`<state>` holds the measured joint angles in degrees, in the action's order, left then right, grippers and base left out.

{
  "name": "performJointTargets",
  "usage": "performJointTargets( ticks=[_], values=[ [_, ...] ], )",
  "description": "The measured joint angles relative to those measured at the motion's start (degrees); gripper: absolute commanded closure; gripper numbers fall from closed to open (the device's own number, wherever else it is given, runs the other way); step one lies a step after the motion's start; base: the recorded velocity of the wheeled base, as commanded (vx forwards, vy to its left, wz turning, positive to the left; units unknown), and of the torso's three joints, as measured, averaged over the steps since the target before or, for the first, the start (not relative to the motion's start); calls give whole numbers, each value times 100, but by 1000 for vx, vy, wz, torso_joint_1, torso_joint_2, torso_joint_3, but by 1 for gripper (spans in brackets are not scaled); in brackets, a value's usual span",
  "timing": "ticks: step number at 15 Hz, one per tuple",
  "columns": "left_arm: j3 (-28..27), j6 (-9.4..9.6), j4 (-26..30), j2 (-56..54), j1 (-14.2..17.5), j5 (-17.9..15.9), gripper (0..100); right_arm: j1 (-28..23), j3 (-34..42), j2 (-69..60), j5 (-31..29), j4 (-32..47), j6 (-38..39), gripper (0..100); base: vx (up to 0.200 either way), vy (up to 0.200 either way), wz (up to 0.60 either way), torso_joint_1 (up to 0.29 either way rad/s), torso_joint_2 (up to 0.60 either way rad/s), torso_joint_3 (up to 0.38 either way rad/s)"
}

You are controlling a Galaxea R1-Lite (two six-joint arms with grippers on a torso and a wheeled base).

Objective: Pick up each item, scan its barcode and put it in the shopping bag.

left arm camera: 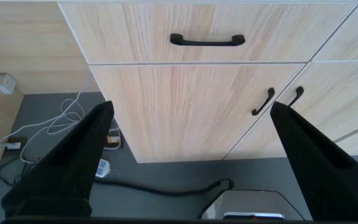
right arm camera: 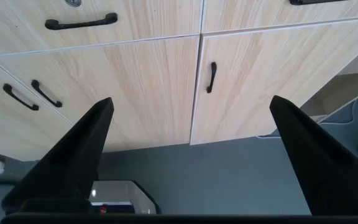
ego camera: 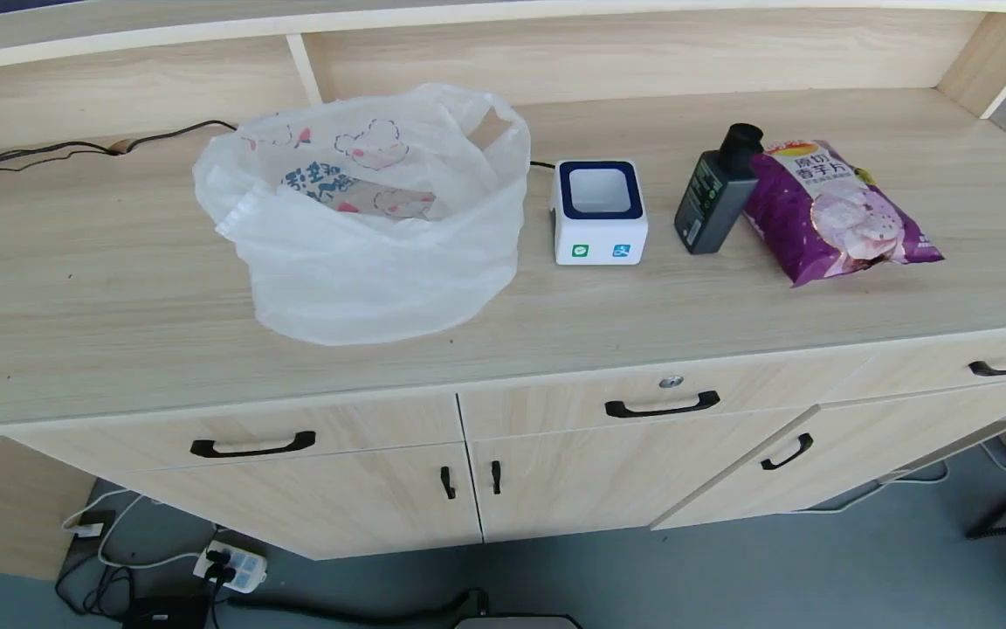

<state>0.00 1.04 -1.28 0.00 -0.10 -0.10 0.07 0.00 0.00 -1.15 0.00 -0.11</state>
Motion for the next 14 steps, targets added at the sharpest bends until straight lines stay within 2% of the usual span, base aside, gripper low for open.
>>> performJointTargets(
  ticks=[2,9,12,14],
  values=[
    [0,0,0,0,2,0,0,0,0,0,0,-5,-2,0,200,0,0,5,5,5],
    [0,11,-9,0,-1,0,0,0,-11,0,66,-82,-43,0,0,0,0,0,0,0],
    [0,29,-6,0,0,2,0,37,-569,276,610,-145,-46,0,0,0,0,0,0,0],
    [0,27,-5,0,2,0,0,98,-1148,1036,823,-361,-76,0,0,0,0,0,0,0]
  ],
)
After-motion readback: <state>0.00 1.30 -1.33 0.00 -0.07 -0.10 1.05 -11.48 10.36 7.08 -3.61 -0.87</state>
